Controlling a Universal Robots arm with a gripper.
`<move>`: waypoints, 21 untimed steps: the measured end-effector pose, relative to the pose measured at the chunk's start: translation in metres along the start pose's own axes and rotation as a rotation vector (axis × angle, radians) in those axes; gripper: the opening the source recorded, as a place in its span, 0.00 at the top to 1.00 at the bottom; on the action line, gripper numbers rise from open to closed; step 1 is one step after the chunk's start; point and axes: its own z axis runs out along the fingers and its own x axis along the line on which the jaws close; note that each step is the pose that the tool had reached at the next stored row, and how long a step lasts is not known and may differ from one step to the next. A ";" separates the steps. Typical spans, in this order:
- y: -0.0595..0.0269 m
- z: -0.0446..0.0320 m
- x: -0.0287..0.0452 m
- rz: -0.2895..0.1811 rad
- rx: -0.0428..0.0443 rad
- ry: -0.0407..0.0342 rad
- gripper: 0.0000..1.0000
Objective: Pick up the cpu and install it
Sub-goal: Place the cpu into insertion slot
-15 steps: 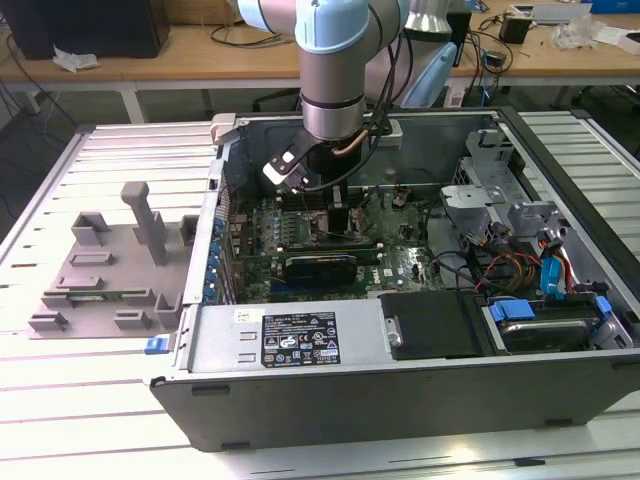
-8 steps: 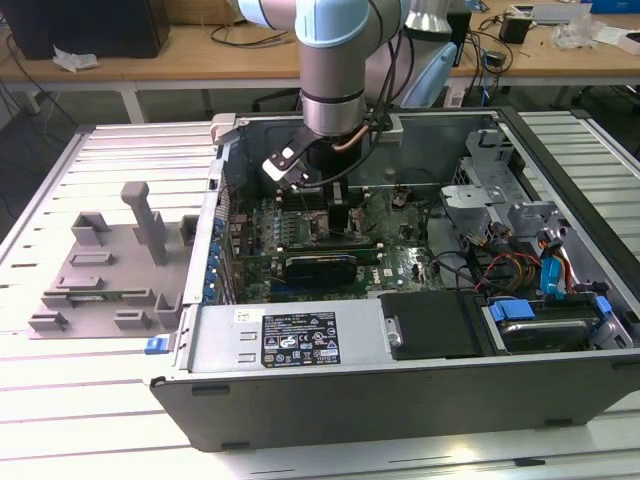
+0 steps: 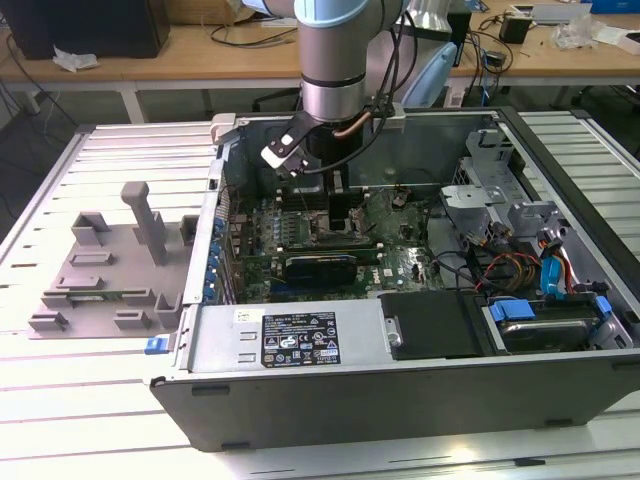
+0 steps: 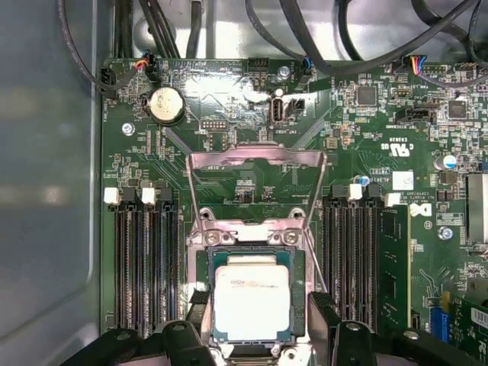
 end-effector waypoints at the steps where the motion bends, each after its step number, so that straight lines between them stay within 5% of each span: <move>1: 0.0000 -0.0001 0.0000 0.000 0.0001 -0.0002 0.38; 3: 0.0000 -0.0002 0.0000 0.000 0.0001 -0.0002 0.39; 4: 0.0000 -0.0003 0.0000 0.000 0.0001 -0.0002 0.59; 7: 0.0000 -0.0005 0.0000 0.000 0.0001 -0.0002 0.89; 9: 0.0001 -0.0032 -0.0002 0.000 0.0004 -0.0006 0.89; 13: 0.0010 -0.0250 -0.0005 0.000 0.0001 -0.0045 0.89; 21: 0.0011 -0.0270 -0.0005 0.000 0.0000 -0.0053 0.89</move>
